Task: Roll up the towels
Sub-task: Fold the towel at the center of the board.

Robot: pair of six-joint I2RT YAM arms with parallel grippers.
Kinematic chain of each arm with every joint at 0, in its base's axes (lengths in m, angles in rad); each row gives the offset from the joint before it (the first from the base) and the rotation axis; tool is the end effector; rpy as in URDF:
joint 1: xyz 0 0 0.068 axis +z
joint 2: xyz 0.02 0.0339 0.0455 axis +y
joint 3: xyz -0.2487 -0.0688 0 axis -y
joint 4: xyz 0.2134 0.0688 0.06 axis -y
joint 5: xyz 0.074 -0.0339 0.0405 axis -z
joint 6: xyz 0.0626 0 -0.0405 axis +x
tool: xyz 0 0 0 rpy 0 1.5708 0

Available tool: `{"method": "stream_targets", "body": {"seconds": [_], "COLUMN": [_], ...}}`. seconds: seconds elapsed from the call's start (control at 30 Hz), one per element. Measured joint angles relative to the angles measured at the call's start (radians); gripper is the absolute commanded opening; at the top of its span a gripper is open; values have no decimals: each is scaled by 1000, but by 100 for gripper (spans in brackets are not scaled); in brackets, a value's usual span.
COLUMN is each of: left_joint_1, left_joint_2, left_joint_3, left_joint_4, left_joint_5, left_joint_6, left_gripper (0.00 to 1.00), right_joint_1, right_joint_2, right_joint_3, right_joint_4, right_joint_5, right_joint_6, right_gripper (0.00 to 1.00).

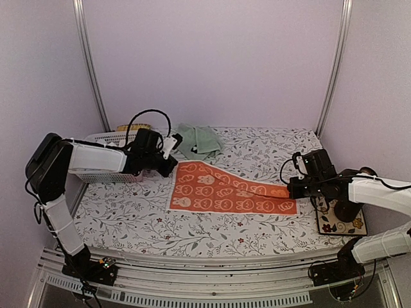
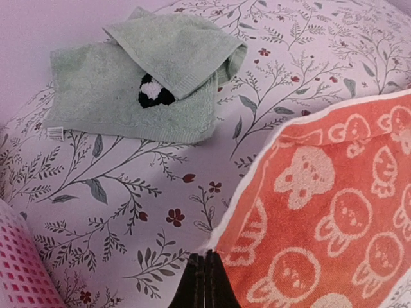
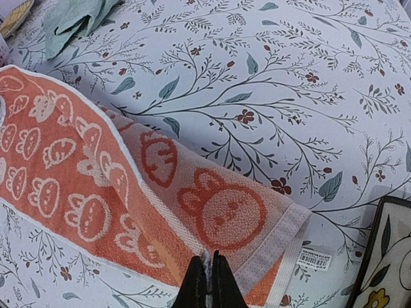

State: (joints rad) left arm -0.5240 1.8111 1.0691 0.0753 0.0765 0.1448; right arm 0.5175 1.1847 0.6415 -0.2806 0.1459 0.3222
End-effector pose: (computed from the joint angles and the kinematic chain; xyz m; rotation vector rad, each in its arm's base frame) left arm 0.3303 -0.1964 0.1707 0.7782 2.1124 -0.2906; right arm 0.2065 0.1071 0.1852 -0.1652 2.3891 0.2227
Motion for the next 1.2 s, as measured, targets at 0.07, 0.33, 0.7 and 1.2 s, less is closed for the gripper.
{"method": "stream_targets", "body": {"seconds": [0.07, 0.33, 0.7, 1.2], "left_joint_1": [-27, -123, -195, -266], "left_joint_2": [-18, -63, -175, -279], "left_joint_3": [-26, -174, -215, -336], "left_joint_4": [3, -20, -84, -115], "left_joint_5": [-53, -257, -403, -393], "left_joint_6": [-30, -166, -270, -345], "left_gripper": [0, 0, 0, 0], "right_joint_1": [0, 2, 2, 8], "right_joint_2": [-5, -80, -2, 51], "right_joint_3": [-4, -32, -61, -38], "right_joint_4": [-8, -57, -97, -168], "right_joint_5": [-8, 8, 132, 257], "right_joint_6": [14, 78, 208, 366], "right_gripper": [2, 2, 2, 3]}}
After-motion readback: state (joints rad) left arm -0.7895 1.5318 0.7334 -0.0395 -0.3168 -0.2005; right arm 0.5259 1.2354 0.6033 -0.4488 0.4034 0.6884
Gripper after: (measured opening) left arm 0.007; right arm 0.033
